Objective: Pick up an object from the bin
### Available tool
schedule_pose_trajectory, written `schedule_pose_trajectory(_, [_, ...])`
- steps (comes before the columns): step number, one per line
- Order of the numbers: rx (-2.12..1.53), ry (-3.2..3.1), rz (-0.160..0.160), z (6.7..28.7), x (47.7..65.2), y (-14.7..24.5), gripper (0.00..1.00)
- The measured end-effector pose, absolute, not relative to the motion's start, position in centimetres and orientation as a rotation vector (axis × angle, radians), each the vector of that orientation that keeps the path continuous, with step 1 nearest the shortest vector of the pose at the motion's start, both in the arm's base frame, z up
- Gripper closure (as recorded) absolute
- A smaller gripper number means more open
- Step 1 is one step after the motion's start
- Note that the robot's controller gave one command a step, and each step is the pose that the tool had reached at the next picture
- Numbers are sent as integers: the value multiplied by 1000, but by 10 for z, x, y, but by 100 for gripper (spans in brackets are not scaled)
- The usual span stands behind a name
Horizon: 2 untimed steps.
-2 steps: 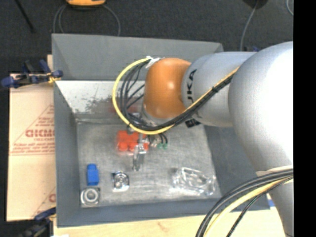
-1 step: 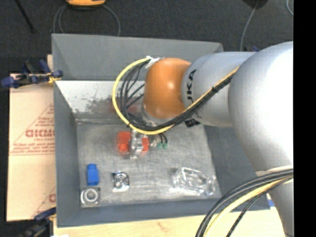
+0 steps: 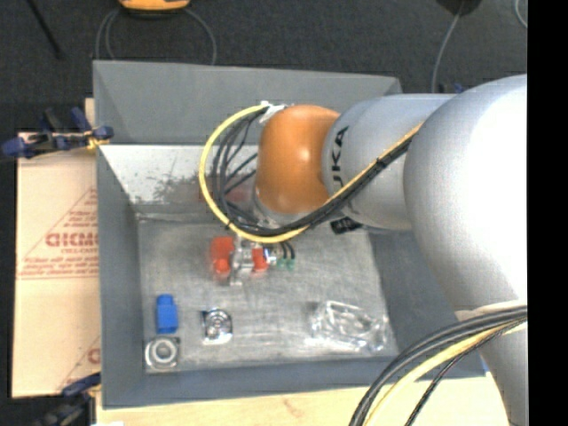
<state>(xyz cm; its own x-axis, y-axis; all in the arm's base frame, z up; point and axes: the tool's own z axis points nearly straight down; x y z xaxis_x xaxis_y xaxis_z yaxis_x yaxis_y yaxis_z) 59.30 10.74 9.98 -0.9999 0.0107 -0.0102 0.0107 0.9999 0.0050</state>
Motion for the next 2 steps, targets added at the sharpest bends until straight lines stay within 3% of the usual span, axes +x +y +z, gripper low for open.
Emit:
schedule_pose_trajectory(1, [79, 3132, 6, 136, 592, 116, 100])
schedule_pose_trajectory(2, [-20, 3139, -1, 83, 592, 120, 100])
